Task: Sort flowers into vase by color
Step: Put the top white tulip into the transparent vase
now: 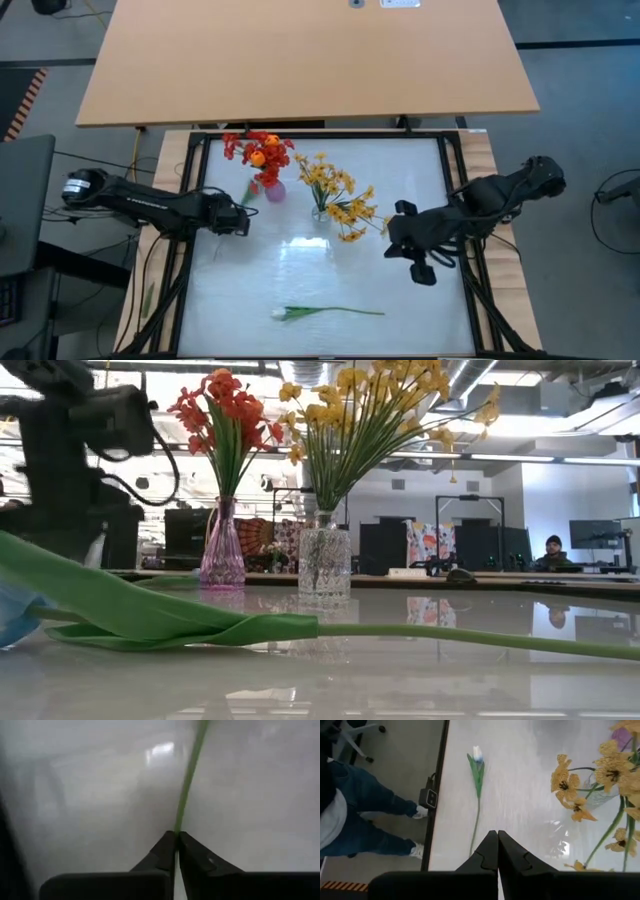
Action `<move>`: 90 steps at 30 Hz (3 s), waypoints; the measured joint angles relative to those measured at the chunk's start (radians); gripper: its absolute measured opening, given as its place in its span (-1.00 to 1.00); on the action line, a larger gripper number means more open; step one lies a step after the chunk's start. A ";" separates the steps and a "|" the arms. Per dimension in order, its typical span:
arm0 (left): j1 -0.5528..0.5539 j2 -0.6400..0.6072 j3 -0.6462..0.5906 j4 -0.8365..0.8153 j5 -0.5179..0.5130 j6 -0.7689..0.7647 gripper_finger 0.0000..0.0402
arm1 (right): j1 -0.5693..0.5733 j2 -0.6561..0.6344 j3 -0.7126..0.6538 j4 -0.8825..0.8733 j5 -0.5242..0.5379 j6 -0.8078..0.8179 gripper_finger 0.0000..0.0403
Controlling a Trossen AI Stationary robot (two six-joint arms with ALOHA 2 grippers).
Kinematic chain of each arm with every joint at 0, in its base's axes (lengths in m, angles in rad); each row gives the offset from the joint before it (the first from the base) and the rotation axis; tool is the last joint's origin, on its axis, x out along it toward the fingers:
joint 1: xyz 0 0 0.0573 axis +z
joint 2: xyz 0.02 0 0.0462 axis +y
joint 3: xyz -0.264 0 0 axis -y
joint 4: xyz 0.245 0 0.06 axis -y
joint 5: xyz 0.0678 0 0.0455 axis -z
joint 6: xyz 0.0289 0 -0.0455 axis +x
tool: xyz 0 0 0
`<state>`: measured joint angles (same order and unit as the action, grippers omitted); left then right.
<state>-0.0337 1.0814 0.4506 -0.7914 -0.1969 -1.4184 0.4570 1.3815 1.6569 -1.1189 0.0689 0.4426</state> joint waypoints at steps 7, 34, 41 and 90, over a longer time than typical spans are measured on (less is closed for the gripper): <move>-0.036 -0.093 0.126 -0.200 -0.099 -0.070 -1.00 | 0.014 -0.046 0.000 -0.002 0.005 0.002 -0.87; -0.049 -0.292 0.813 -0.297 -0.822 0.478 -1.00 | 0.005 -0.054 0.000 0.055 0.034 -0.006 -0.87; -0.104 -0.218 0.815 0.348 -0.448 1.046 -1.00 | 0.005 -0.053 0.000 0.216 0.040 -0.051 -0.87; -0.202 0.182 0.814 0.813 -0.007 1.334 -0.99 | -0.181 0.120 0.000 0.878 0.122 -0.519 -0.88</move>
<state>-0.2356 1.2633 1.2644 0.0219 -0.2037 -0.0842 0.2759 1.5014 1.6566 -0.2406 0.1904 -0.0762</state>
